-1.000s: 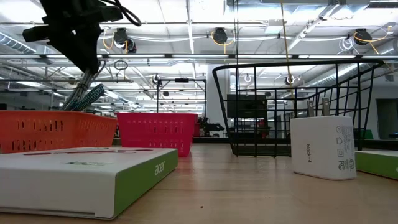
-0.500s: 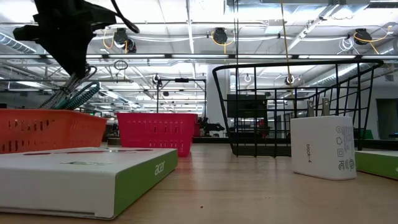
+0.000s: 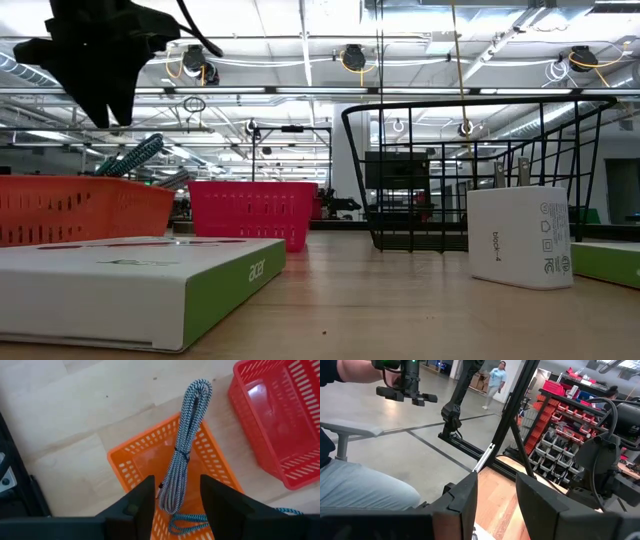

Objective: Pick and place items into bin
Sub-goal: Put the left charger adapter into the red bin

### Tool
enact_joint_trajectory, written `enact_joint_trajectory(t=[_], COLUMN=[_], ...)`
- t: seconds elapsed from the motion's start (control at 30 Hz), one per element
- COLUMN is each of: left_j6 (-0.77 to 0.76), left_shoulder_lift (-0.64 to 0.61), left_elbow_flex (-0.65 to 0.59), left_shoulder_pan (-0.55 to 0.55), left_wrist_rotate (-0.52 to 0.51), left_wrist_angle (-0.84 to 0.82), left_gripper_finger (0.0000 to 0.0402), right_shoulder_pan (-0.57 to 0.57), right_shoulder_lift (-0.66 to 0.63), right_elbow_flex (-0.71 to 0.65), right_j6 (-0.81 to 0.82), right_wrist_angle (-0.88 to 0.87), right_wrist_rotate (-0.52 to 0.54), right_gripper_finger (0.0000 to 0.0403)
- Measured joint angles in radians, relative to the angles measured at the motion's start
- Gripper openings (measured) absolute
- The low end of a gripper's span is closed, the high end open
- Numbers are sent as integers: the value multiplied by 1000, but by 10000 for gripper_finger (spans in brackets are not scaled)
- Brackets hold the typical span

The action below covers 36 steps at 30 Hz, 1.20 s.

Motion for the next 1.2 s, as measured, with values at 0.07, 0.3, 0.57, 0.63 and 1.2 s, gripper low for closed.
enact_joint_trajectory(t=[0.07, 0.3, 0.57, 0.63, 1.2], left_j6=[0, 18, 100, 143, 605], left_shoulder_lift=[0, 0, 0, 0, 18], left_elbow_flex=[0, 0, 0, 0, 1], left_shoulder_pan=[0, -6, -86, -115, -280], left_wrist_rotate=[8, 7, -111, -136, -362], left_wrist_angle=[0, 42, 266, 361, 930], left_gripper_finger=[178, 203, 193, 192, 198], right_shoulder_pan=[0, 0, 0, 0, 0], right_shoulder_lift=[0, 0, 0, 0, 0], right_elbow_flex=[0, 0, 0, 0, 0], right_j6=[0, 0, 0, 0, 80], right_wrist_angle=[-1, -3, -16, -16, -63], right_wrist_rotate=[0, 0, 0, 0, 10], right_gripper_finger=[128, 128, 128, 128, 128])
